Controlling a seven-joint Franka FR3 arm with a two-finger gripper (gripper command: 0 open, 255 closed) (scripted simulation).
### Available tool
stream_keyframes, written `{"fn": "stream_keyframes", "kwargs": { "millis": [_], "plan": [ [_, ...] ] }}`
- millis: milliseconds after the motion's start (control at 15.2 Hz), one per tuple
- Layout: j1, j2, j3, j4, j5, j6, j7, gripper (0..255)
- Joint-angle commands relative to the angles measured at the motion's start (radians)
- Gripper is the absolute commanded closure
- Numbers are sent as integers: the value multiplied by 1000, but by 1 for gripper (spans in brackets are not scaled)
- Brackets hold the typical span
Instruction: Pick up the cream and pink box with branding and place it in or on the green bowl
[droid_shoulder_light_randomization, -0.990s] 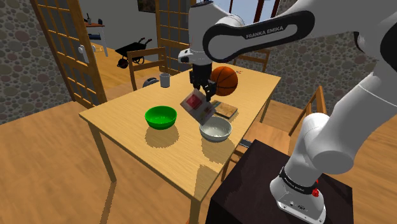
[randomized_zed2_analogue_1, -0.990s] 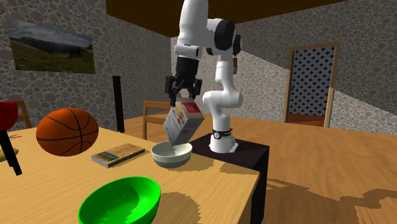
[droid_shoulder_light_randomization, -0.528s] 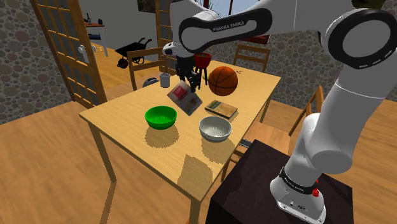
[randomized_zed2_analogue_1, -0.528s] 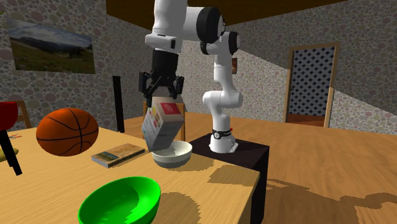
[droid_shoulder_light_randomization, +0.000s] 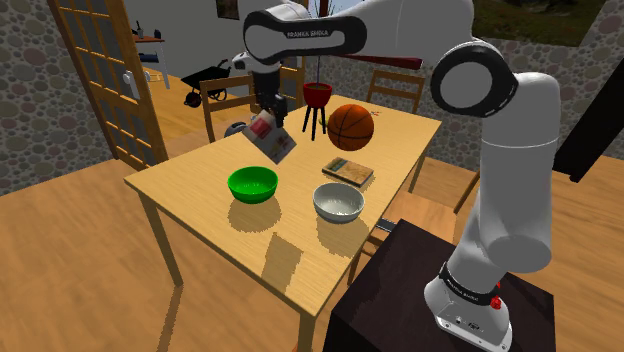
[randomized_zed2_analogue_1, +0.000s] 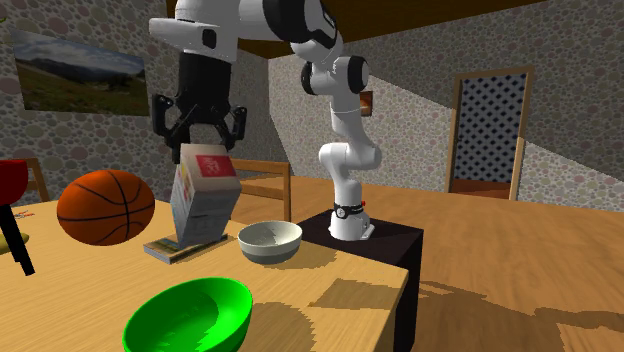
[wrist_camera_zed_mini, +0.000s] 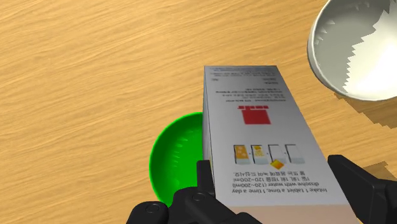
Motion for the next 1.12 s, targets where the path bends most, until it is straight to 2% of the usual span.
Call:
{"fn": "stream_keyframes", "kwargs": {
  "millis": [0,132,198,594,1056],
  "plan": [
    [-10,113,-3,176,8,-59,-22,255],
    [-22,258,-7,419,18,-153,-48,255],
    [-26,308,-8,504,21,-188,-56,255],
    [-25,254,-6,333,17,-71,-37,255],
    [-24,229,-5,198,14,37,-19,255]
  ]
}}
